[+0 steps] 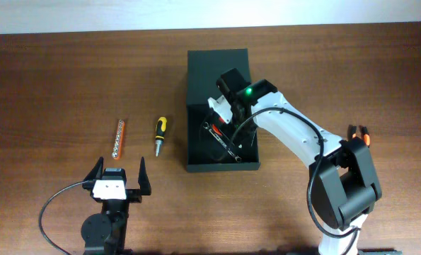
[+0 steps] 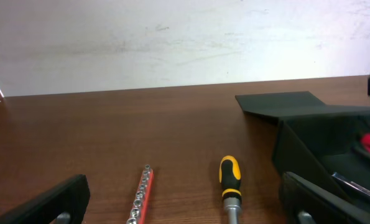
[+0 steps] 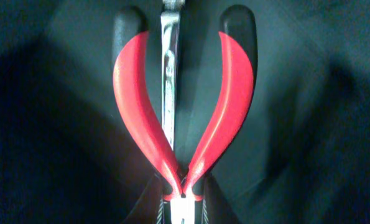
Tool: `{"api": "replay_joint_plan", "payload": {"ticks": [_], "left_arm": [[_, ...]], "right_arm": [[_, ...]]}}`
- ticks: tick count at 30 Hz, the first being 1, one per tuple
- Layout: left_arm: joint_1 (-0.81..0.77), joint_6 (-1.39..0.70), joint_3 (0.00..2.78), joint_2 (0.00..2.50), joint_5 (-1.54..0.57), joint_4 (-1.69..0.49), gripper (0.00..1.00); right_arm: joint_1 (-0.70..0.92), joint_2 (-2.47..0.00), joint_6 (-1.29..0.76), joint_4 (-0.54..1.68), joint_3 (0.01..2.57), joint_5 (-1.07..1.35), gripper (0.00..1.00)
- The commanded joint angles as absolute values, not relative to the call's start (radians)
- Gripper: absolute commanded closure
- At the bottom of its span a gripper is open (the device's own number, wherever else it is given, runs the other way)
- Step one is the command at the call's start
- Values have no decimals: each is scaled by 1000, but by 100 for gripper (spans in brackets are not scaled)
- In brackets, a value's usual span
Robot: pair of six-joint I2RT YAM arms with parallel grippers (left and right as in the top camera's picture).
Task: Pack container
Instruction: 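Carry the red pliers with the right gripper over the black box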
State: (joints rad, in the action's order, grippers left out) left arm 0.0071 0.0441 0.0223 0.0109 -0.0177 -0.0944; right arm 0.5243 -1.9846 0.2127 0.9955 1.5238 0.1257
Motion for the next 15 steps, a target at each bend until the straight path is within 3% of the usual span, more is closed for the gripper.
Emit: {"api": "replay_joint_plan", "payload": {"ticks": [1,15], "left_arm": [[11,35,15,5,-10,-95,1],[11,35,15,5,-10,-95,1]], "right_arm": [[523,-1987,201,963,1477,139,89],[523,-1987,175,903,1441,140,88]]}}
